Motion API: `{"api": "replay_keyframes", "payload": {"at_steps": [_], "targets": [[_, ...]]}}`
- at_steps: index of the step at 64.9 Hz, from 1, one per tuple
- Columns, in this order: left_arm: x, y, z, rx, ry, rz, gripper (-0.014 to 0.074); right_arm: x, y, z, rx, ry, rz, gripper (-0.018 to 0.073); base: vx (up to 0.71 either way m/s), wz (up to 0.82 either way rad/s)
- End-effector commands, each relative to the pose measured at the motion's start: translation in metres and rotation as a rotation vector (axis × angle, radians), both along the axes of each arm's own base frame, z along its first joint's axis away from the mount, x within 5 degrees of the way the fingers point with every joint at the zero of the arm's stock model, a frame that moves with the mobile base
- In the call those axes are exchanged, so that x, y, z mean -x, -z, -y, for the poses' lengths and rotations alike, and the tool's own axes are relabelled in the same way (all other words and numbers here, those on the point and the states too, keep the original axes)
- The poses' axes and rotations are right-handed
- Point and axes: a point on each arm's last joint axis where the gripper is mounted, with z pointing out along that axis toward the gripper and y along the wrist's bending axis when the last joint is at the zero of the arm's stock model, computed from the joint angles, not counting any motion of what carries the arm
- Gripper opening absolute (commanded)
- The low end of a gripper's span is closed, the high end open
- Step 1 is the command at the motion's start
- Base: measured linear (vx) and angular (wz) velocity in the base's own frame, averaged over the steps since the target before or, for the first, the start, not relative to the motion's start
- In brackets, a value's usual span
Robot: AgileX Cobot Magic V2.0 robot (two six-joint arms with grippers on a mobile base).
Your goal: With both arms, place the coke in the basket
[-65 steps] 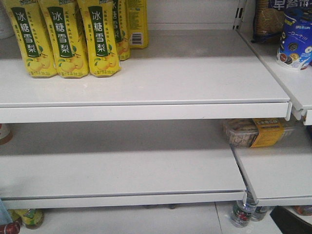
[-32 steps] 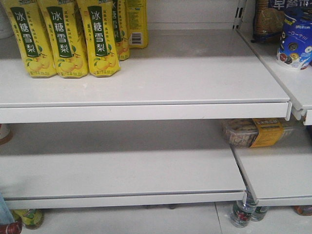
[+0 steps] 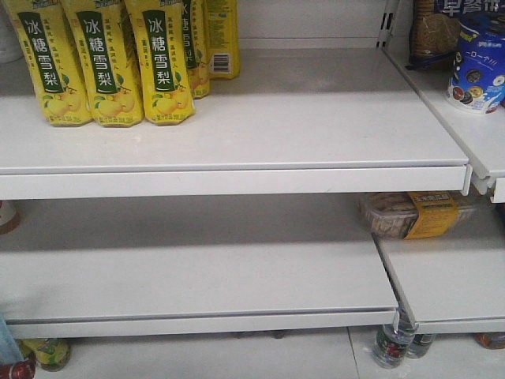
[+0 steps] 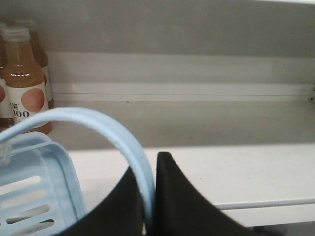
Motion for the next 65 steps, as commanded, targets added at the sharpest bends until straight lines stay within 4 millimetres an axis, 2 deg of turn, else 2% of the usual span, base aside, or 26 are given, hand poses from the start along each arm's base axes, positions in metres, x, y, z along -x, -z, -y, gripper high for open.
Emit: {"api": "replay_keyframes", "payload": {"at_steps": [1, 12, 25, 65], "targets": [[0.0005, -0.0147, 0.0018, -0.073, 0.027, 0.173, -0.0006, 0.0022, -0.005, 0.0006, 0.027, 0.012, 0.096, -0.0005, 0.0, 0.0], [0.0005, -0.0147, 0.0018, -0.073, 0.027, 0.173, -0.0006, 0.0021, -0.005, 0.001, 0.057, 0.026, 0.099, -0.0005, 0.0, 0.0], [0.0005, -0.0147, 0.0018, -0.073, 0.027, 0.173, -0.0006, 0.002, -0.005, 0.0073, -0.033, 0.127, 0.092, -0.0005, 0.0, 0.0], [0.0005, -0.0147, 0.0018, -0.073, 0.027, 0.173, -0.0006, 0.0019, -0.0049, 0.005, -0.039, 0.085, 0.09, -0.0005, 0.0, 0.0]]}}
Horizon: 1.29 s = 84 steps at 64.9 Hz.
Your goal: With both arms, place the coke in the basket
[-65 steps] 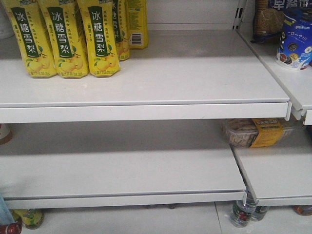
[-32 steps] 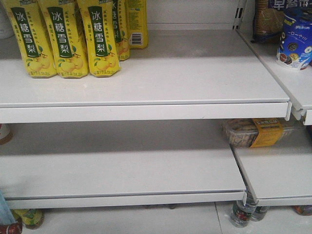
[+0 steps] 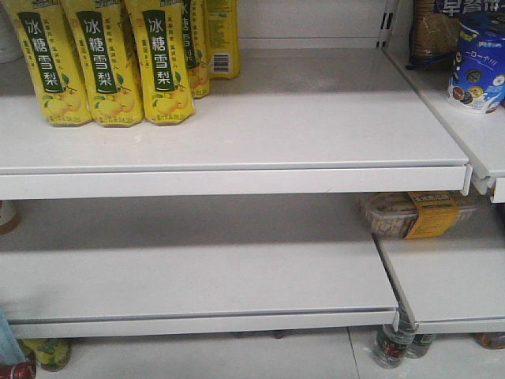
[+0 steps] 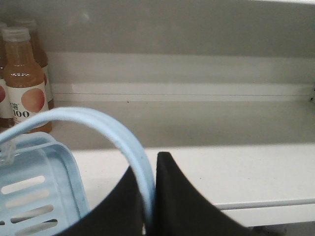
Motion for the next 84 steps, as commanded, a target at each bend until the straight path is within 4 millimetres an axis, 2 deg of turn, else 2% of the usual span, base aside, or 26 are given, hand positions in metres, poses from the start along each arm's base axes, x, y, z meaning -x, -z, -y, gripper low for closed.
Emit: {"api": "replay_keyframes", "payload": {"at_steps": [1, 84], "targets": [[0.0005, -0.0147, 0.0018, -0.073, 0.027, 0.173, -0.0006, 0.0022, -0.0049, -0.0001, 0.008, -0.001, 0.092, -0.0005, 0.0, 0.0], [0.0005, -0.0147, 0.0018, -0.073, 0.027, 0.173, -0.0006, 0.0022, -0.0049, -0.0001, 0.009, 0.0, 0.092, -0.0005, 0.0, 0.0]]}}
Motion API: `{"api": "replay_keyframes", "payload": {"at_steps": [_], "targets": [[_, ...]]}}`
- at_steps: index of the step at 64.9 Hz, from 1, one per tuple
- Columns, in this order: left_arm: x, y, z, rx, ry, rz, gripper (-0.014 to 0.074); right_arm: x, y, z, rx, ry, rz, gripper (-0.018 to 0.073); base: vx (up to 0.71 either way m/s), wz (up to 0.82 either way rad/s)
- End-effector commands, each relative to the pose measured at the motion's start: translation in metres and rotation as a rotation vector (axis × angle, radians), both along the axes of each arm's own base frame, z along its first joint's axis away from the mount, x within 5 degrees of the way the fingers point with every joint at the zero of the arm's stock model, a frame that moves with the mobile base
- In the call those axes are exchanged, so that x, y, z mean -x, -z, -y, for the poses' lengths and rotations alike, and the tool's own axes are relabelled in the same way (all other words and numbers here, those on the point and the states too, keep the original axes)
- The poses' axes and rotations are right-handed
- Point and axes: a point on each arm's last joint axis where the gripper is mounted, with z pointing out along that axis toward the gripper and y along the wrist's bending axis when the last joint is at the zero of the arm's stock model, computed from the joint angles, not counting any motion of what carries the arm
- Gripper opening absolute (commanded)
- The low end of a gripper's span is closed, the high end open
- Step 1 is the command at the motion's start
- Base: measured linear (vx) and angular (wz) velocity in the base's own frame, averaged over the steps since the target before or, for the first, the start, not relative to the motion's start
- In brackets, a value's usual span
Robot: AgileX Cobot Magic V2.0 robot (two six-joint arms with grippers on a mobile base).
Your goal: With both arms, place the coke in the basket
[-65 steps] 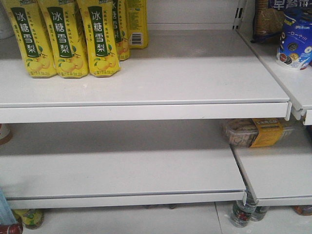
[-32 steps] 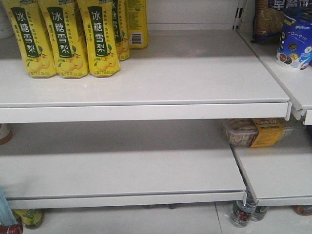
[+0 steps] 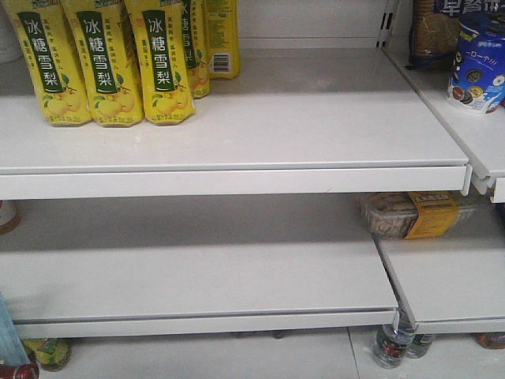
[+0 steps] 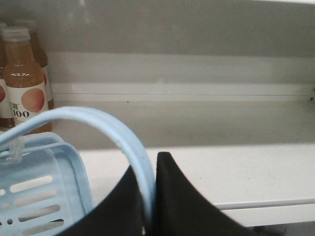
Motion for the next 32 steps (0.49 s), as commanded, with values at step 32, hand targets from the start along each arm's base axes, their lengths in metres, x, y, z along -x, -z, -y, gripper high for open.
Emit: {"api": "replay_keyframes", "payload": {"at_steps": [32], "targets": [[0.0005, -0.0147, 0.0018, -0.073, 0.027, 0.173, -0.0006, 0.0022, -0.0049, -0.0001, 0.009, 0.0, 0.092, -0.0005, 0.0, 0.0]]}}
